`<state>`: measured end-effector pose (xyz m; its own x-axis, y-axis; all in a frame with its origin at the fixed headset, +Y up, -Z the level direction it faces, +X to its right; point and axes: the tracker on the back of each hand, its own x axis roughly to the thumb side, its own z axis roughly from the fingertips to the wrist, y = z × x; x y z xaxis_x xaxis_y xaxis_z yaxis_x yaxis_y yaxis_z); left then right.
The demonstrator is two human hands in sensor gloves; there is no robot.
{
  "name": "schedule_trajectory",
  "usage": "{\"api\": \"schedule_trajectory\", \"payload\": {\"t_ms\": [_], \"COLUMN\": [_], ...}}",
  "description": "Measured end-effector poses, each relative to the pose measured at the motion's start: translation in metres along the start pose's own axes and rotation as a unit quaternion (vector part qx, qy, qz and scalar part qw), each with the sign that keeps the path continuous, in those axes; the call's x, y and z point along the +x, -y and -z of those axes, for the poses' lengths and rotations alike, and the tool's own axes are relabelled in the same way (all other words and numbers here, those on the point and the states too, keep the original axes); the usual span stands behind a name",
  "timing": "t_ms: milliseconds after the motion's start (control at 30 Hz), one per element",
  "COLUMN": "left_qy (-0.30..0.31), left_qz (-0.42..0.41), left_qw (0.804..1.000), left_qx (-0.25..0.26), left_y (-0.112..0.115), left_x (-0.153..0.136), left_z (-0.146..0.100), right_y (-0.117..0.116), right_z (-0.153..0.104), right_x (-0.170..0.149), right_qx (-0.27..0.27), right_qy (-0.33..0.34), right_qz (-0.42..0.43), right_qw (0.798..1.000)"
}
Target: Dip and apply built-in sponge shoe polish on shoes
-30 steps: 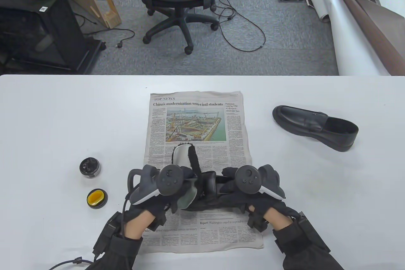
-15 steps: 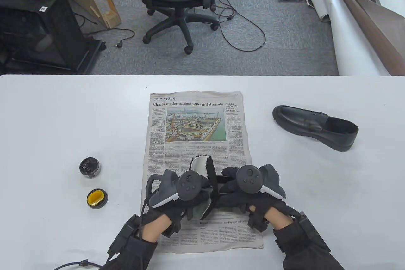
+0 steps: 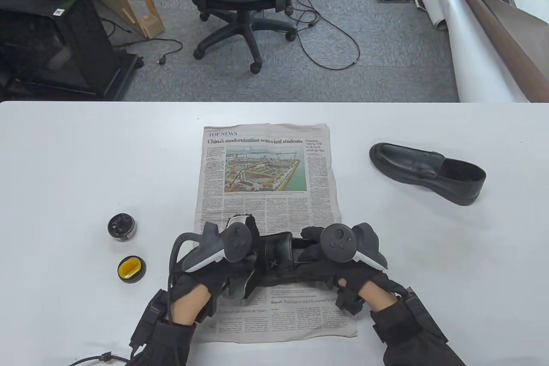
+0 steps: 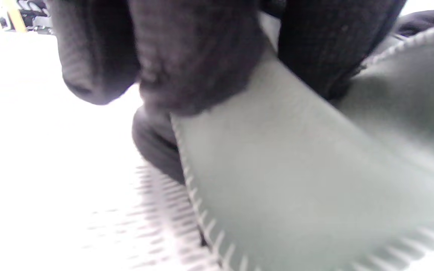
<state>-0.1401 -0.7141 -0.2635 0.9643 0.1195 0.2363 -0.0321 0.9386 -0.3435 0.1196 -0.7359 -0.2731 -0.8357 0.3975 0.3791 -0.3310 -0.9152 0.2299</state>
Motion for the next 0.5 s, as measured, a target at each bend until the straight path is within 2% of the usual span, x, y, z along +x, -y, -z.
{"api": "schedule_trajectory", "payload": {"t_ms": [267, 367, 500], "left_qy": [-0.055, -0.027, 0.054], "left_qz": [0.035, 0.036, -0.071], "left_qw": [0.998, 0.998, 0.990], "left_qx": [0.009, 0.055, 0.106], "left_y": [-0.009, -0.015, -0.024], "left_x": [-0.024, -0.011, 0.034], "left_z": [-0.003, -0.004, 0.004], "right_y": [0.000, 0.000, 0.000], "right_z": [0.000, 0.000, 0.000], "right_x": [0.000, -0.001, -0.001], "right_qx": [-0.002, -0.001, 0.000], "right_qy": [0.000, -0.001, 0.000], "right_qz": [-0.001, 0.000, 0.001], "right_qw": [1.000, 1.000, 1.000]}}
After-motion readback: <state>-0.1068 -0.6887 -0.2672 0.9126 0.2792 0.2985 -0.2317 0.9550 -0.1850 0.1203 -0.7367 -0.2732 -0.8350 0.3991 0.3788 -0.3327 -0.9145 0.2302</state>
